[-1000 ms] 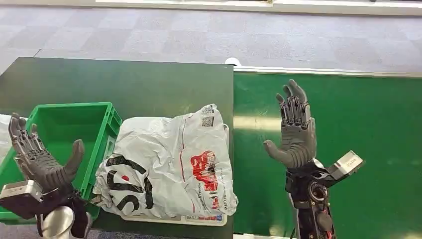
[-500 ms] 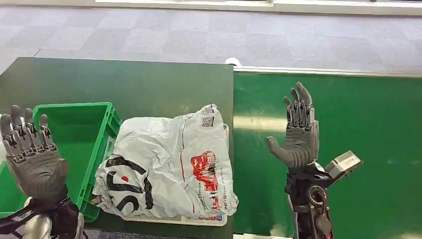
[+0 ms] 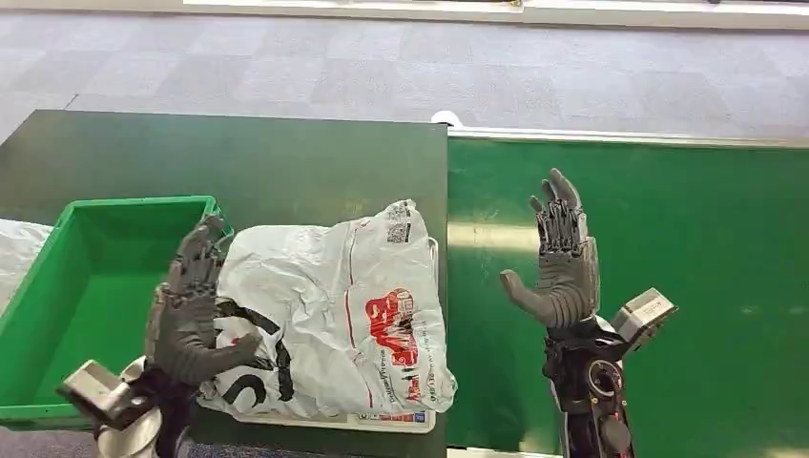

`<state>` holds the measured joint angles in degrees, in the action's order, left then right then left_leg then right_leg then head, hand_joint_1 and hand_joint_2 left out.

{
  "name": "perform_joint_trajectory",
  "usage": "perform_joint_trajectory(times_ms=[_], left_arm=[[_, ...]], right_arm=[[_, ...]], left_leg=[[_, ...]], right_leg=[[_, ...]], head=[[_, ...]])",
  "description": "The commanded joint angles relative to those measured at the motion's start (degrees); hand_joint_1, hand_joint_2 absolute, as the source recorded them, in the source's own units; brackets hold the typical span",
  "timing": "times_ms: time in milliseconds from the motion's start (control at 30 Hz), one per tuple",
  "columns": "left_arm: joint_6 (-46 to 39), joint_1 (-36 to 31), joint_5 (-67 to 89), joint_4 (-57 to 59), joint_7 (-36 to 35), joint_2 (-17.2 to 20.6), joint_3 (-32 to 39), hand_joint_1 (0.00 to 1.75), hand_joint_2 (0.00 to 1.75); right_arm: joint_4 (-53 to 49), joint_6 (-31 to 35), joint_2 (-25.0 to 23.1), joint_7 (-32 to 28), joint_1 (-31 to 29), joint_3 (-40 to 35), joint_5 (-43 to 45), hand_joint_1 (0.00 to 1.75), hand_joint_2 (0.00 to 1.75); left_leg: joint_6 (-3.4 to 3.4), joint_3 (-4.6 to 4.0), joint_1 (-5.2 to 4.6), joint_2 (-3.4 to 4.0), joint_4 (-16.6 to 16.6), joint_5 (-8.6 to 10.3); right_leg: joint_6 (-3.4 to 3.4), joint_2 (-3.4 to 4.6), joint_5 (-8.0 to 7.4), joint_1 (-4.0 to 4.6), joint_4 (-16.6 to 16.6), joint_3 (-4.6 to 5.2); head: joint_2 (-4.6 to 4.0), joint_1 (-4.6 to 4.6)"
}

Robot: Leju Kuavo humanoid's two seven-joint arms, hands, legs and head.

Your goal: Moved the parcel from conveyor to table for the left to box.

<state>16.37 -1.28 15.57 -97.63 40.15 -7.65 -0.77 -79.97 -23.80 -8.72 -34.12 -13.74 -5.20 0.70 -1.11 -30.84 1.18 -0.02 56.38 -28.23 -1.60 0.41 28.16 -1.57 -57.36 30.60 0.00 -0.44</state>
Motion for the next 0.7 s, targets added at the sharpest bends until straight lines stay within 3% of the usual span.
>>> perform_joint_trajectory(times_ms=[33, 133, 700], left_arm=[[-1.88, -3.22, 13.16, 16.74, -5.18, 5.58, -11.37, 0.00, 1.75], [-5.37, -3.61, 21.12, 20.47, -9.09, 5.99, -13.73, 0.00, 1.75], [-4.21, -1.24, 24.09, 19.86, -12.43, 6.14, -14.14, 0.00, 1.75]], right_arm=[[4.38, -0.09, -0.15, 0.58, -2.06, 1.94, -0.59, 0.00, 1.75], [4.99, -0.47, -0.26, 0.70, -2.27, 2.03, -0.91, 0.00, 1.75], [5.45, -0.93, -0.65, 0.58, -1.62, 2.19, -0.16, 0.00, 1.75]], left_leg=[[0.05, 0.05, -0.02, -0.08, -0.10, 0.08], [0.07, 0.01, -0.03, -0.06, -0.16, 0.14], [0.07, 0.01, -0.01, 0.05, -0.13, 0.10]], right_leg=[[0.10, -0.11, -0.04, 0.00, 0.07, -0.06], [0.16, -0.10, -0.10, 0.00, 0.10, 0.00], [0.16, -0.01, -0.10, 0.03, 0.10, -0.02]], head=[[0.00, 0.02], [0.00, 0.02], [0.00, 0.00]])
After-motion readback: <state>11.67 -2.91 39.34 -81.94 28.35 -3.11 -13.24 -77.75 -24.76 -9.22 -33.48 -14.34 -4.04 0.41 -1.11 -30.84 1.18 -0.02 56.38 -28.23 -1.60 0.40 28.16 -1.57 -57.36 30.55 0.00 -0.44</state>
